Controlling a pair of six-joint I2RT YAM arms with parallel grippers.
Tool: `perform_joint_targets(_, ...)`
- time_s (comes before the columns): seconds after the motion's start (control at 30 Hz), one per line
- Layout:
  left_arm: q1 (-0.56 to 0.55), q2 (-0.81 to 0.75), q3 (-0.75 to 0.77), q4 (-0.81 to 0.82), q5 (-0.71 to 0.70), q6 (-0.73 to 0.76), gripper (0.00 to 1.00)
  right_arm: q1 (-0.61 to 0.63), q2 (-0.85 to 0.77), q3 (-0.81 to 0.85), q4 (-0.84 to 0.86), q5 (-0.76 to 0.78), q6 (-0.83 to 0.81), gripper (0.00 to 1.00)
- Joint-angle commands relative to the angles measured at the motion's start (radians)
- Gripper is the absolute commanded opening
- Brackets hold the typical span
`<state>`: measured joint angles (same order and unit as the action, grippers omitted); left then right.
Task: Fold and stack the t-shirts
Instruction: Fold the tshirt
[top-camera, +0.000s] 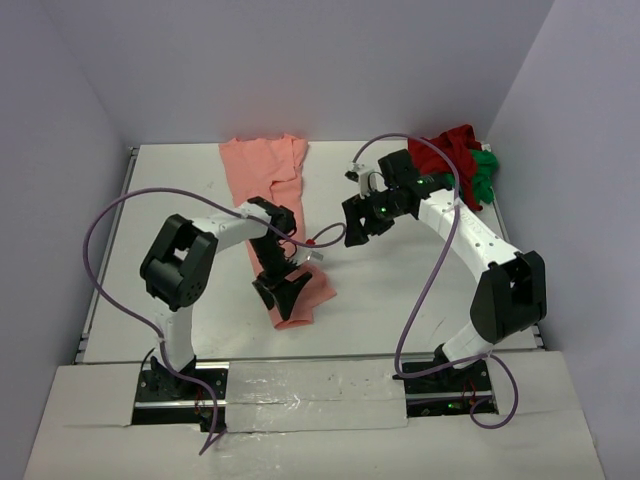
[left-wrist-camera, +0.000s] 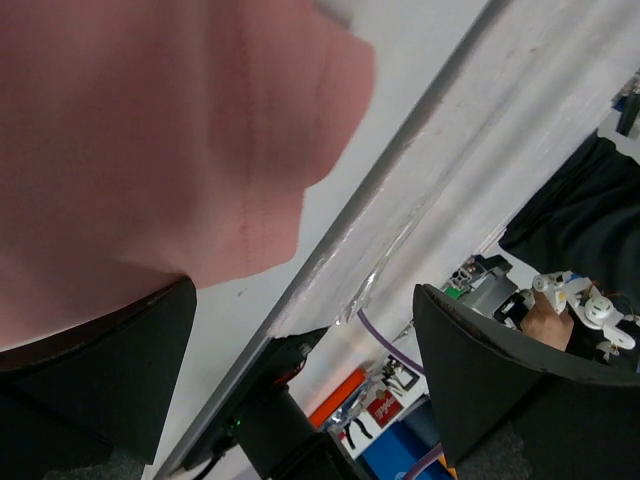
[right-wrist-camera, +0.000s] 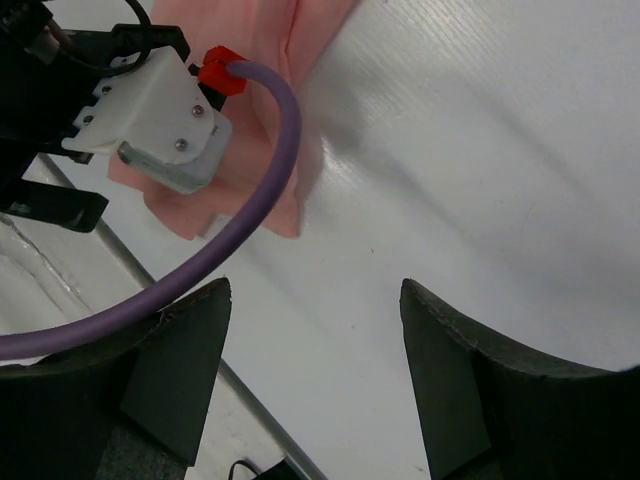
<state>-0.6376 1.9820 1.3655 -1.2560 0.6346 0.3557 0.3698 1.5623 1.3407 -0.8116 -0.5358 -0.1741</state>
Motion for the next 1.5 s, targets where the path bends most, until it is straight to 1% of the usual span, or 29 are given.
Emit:
perform_joint_targets(0.0,-0.001,-0.023,-0.028,0.045,-0.097,-0.079,0.99,0.001,-0.013,0.028,0.026,-0.020,-0.004,0.76)
perform_joint_targets(0.03,0.000,-0.041,-0.032,0.067,-0.137,-0.092,0.99,0.003,-0.015,0.026,0.026,-0.020,-0.005,0.76)
perform_joint_targets(0.13,0.004,-0.068,-0.042,0.096,-0.193,-0.142,0.99,0.001,-0.015,0.028,0.026,-0.018,-0.008,0.76)
perform_joint_targets(0.27,0.004,-0.040,-0.037,0.103,-0.233,-0.161,0.99,0.003,-0.018,0.041,0.025,-0.018,-0.007,0.76)
perform_joint_targets(0.43,0.000,0.034,-0.017,0.084,-0.204,-0.152,0.99,0.001,-0.036,0.041,0.020,-0.021,-0.011,0.76)
perform_joint_targets(0.5,0.001,0.060,-0.013,0.086,-0.165,-0.140,0.99,0.001,-0.045,0.041,0.020,-0.021,-0.013,0.76)
perform_joint_targets(0.7,-0.014,0.077,0.010,0.105,-0.084,-0.112,0.99,0.000,-0.039,0.041,0.028,-0.013,-0.016,0.76)
perform_joint_targets(0.83,-0.016,0.078,0.006,0.147,-0.058,-0.110,0.99,0.001,-0.001,0.006,0.063,-0.067,-0.001,0.75)
perform_joint_targets(0.93,-0.014,0.080,-0.006,0.191,-0.073,-0.127,0.99,0.001,0.059,-0.015,0.074,-0.110,0.015,0.74)
perform_joint_targets(0.97,-0.014,0.078,-0.012,0.199,-0.078,-0.126,0.99,0.001,0.073,-0.020,0.077,-0.146,0.018,0.73)
perform_joint_targets(1.0,-0.016,0.069,-0.017,0.213,-0.090,-0.135,0.99,0.001,0.085,-0.021,0.077,-0.162,0.019,0.72)
perform_joint_targets(1.03,-0.014,0.060,-0.040,0.252,-0.131,-0.155,0.99,0.001,0.097,-0.028,0.081,-0.176,0.019,0.72)
perform_joint_targets(1.1,-0.016,0.015,-0.061,0.291,-0.165,-0.155,0.99,0.000,0.085,-0.055,0.126,-0.188,0.028,0.71)
perform_joint_targets(1.13,-0.010,-0.001,-0.083,0.312,-0.215,-0.168,0.99,0.001,0.053,-0.070,0.194,-0.179,0.054,0.71)
perform_joint_targets(1.23,0.003,-0.109,-0.133,0.452,-0.301,-0.179,0.99,0.003,-0.025,-0.135,0.320,-0.132,0.080,0.72)
perform_joint_targets(1.3,0.033,-0.213,-0.166,0.503,-0.323,-0.190,0.99,0.001,-0.048,-0.149,0.347,-0.087,0.090,0.72)
perform_joint_targets(1.33,0.050,-0.276,-0.166,0.524,-0.311,-0.192,0.99,0.003,-0.077,-0.153,0.370,-0.072,0.099,0.72)
perform_joint_targets(1.37,0.070,-0.307,-0.166,0.538,-0.302,-0.198,0.99,0.003,-0.094,-0.163,0.387,-0.050,0.108,0.72)
perform_joint_targets(1.4,0.119,-0.343,-0.163,0.552,-0.294,-0.204,0.99,0.003,-0.106,-0.175,0.399,-0.002,0.117,0.73)
perform_joint_targets(1.43,0.146,-0.423,-0.161,0.584,-0.277,-0.214,0.99,0.001,-0.134,-0.184,0.404,0.011,0.122,0.73)
perform_joint_targets(1.47,0.174,-0.466,-0.164,0.584,-0.267,-0.225,0.99,0.001,-0.151,-0.184,0.410,0.023,0.124,0.72)
